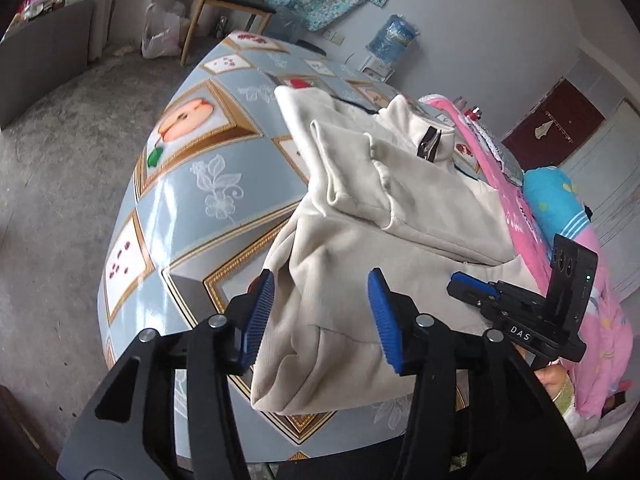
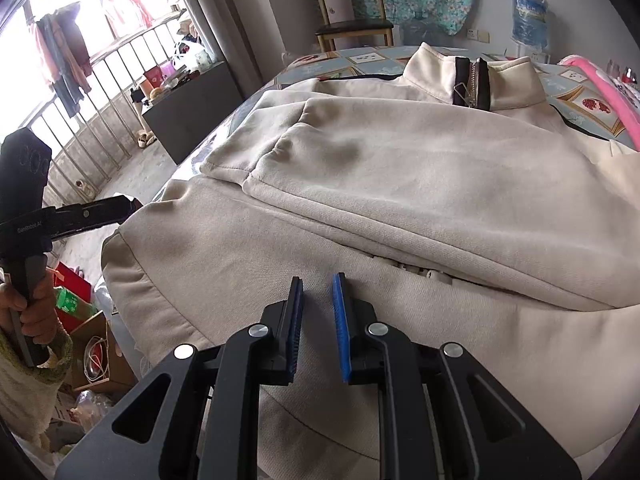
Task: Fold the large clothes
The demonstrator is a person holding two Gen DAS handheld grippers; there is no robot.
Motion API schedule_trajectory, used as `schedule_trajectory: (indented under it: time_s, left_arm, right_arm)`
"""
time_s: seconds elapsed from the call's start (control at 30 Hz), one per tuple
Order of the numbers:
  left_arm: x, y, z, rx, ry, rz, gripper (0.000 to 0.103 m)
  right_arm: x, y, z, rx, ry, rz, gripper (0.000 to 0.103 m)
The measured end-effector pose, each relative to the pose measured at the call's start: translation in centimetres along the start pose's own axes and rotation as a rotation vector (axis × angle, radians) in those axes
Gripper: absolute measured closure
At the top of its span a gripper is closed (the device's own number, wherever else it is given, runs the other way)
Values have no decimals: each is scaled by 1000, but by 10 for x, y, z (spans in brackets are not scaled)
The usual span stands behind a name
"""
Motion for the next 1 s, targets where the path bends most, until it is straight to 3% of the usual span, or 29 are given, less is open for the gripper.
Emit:
schedule_trajectory:
  time_s: [0.1,0.13,0.2,0.3,0.37,0.43,0.53,0.73,0.77,0.83,0.97,1.0]
  left_arm:
    - [4,7,1,-8,-9,18,60]
    - [1,9,-1,5,6,19,74]
    - [-3,14,-9,32,39,40,83]
    - [-10,17,-17,68,75,59,84]
    - [-11,15,-17,40,115,78,83]
    - [-7,9,-11,1,118,87,72]
    - [5,-1,-4,-57,140,99,63]
    - [32,-12,4,-107,121,136,66]
    - [34,-13,3,-99,117,130,69]
    - [35,-16,-2,-69,119,115,88]
    - [13,-33,-29,42,185,-26,93]
    - [13,-35,-28,50,166,-36,93]
  right_arm:
    - [0,0,0,0,0,-1,88]
    - [0,0,0,1,0,-1,88]
    - [0,0,0,-1,1,-2,88]
    - [-1,0,0,-4,1,-3,88]
    - [-1,0,0,-5,2,-4,88]
    - [-1,0,0,-5,3,-3,88]
    - [-1,-1,0,-7,4,-3,88]
    - [-1,0,1,-9,6,-4,88]
    - [-1,0,0,-9,6,-4,88]
    - [-1,0,1,-10,6,-4,88]
    - [-1,0,1,-12,8,-6,88]
    - [-1,0,1,-11,8,-7,88]
Point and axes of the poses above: each gripper's, at about its wrist camera, not at the fingertips, and x roughly the way its jaws point, z to its left, y to its underside, the point moved 8 cm from there along x, roughly the way its jaws point, and after that the axes turned 6 degrees about -z, right-handed, at the moved point
